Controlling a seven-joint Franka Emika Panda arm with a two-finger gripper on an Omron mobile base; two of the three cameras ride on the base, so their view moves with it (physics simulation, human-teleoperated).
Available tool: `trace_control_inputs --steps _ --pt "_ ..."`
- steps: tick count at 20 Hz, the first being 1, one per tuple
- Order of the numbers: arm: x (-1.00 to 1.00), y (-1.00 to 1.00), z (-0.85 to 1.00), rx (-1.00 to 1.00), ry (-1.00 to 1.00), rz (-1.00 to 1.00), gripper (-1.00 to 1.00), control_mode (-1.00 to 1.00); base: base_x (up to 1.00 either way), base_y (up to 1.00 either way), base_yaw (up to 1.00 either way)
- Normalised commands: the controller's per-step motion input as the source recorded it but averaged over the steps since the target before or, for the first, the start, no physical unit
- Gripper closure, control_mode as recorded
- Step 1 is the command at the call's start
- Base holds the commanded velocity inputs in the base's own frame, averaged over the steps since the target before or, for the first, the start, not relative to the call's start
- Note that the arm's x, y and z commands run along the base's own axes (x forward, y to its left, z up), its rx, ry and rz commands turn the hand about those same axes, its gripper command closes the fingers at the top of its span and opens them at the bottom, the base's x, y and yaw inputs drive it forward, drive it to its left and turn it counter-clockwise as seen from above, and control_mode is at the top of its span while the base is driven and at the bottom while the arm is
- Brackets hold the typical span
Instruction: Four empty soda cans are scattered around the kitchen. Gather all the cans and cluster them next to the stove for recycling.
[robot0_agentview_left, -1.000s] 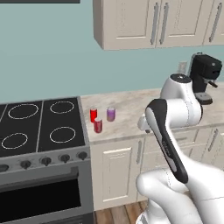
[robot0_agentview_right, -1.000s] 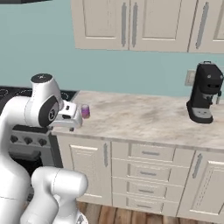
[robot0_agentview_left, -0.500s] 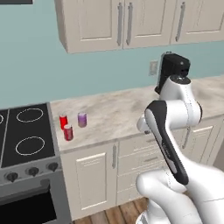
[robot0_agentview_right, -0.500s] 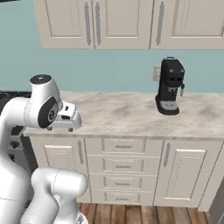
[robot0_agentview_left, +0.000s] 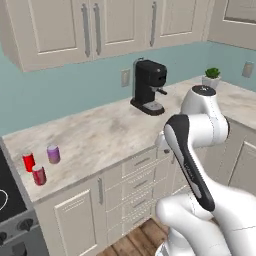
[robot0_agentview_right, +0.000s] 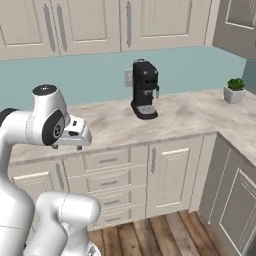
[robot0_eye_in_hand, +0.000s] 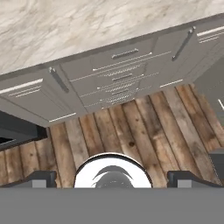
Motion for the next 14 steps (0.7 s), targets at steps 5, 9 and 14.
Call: trace_control_inputs --steps 5,9,14 --pt "0.0 0.0 0.0 0.0 0.0 0.0 -1.0 1.0 0.0 -0.06 -0.49" --pt "0.0 0.0 0.0 0.0 0.0 0.0 -1.0 1.0 0.0 -0.12 -0.48" --pt "0.0 0.0 0.0 0.0 0.0 0.0 -1.0 1.0 0.0 -0.14 -0.47"
